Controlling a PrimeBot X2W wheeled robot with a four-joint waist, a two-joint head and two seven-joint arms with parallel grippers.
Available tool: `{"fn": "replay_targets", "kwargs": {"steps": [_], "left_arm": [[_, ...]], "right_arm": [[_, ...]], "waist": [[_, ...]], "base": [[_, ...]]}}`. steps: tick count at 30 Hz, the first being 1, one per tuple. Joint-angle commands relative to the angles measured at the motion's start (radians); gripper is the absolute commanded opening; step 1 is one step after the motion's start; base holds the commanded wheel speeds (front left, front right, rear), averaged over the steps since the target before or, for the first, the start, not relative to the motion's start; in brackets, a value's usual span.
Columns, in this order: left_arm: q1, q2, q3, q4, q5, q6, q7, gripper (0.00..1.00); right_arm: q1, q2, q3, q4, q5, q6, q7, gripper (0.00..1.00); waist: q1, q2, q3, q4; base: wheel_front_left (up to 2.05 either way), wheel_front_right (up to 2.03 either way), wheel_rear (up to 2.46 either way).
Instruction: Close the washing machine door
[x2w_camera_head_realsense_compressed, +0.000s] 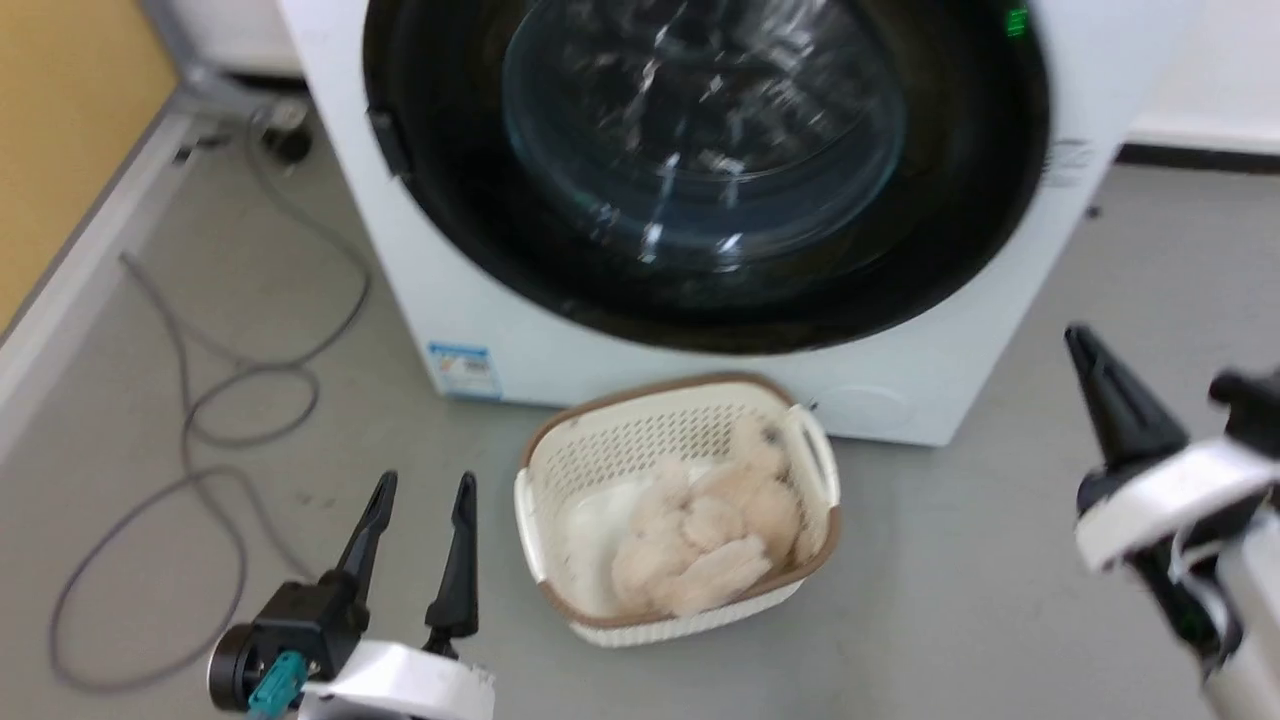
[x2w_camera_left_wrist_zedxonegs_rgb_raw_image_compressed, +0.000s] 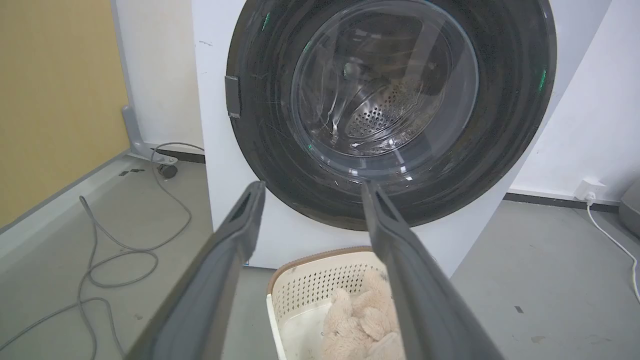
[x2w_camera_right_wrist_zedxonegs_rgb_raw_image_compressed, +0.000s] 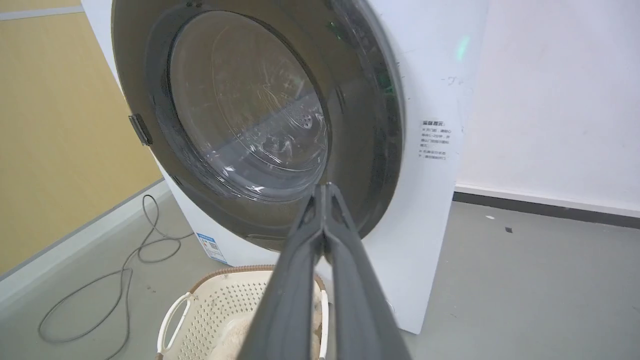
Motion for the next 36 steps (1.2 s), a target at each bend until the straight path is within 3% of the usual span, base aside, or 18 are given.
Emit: {"fn": "replay_targets", "kwargs": {"steps": [1,8,15,16,17,19,36], "left_arm": [[0.024,0.001,0.008,0.002,0.007,-0.004,-0.004,1.00],[0.062,0.000,0.025,0.014,0.009,-0.007,-0.004,1.00],[0.082,0.000,0.026,0.028,0.015,-0.009,-0.004,1.00],[0.084,0.000,0.025,0.030,0.017,-0.010,-0.004,1.00],[0.084,0.000,0.025,0.030,0.017,-0.010,-0.004,1.00],[0.090,0.000,0.018,0.034,0.019,-0.010,-0.004,1.00],[0.087,-0.001,0.000,0.045,0.029,0.008,-0.004,1.00]], "right_arm": [[0.074,0.029,-0.044,-0.055,-0.048,-0.001,-0.005,0.00],[0.311,0.157,-0.223,-0.227,-0.234,-0.001,-0.005,0.00],[0.466,0.285,-0.333,-0.322,-0.386,-0.001,-0.005,0.00],[0.479,0.300,-0.347,-0.330,-0.397,-0.001,-0.005,0.08],[0.479,0.300,-0.347,-0.330,-0.397,-0.001,-0.005,0.08],[0.521,0.347,-0.385,-0.353,-0.419,-0.001,-0.005,1.00],[0.541,0.378,-0.386,-0.374,-0.437,-0.001,-0.005,1.00]], "waist": [[0.0001,0.0000,-0.048,-0.046],[0.0001,0.0000,-0.082,-0.075],[0.0001,0.0000,-0.104,-0.084],[0.0001,0.0000,-0.106,-0.084],[0.0001,0.0000,-0.106,-0.084],[0.0001,0.0000,-0.111,-0.084],[0.0001,0.0000,-0.109,-0.082]], "base": [[0.00,0.00,0.00],[0.00,0.00,0.00],[0.00,0.00,0.00],[0.00,0.00,0.00],[0.00,0.00,0.00],[0.00,0.00,0.00],[0.00,0.00,0.00]]}}
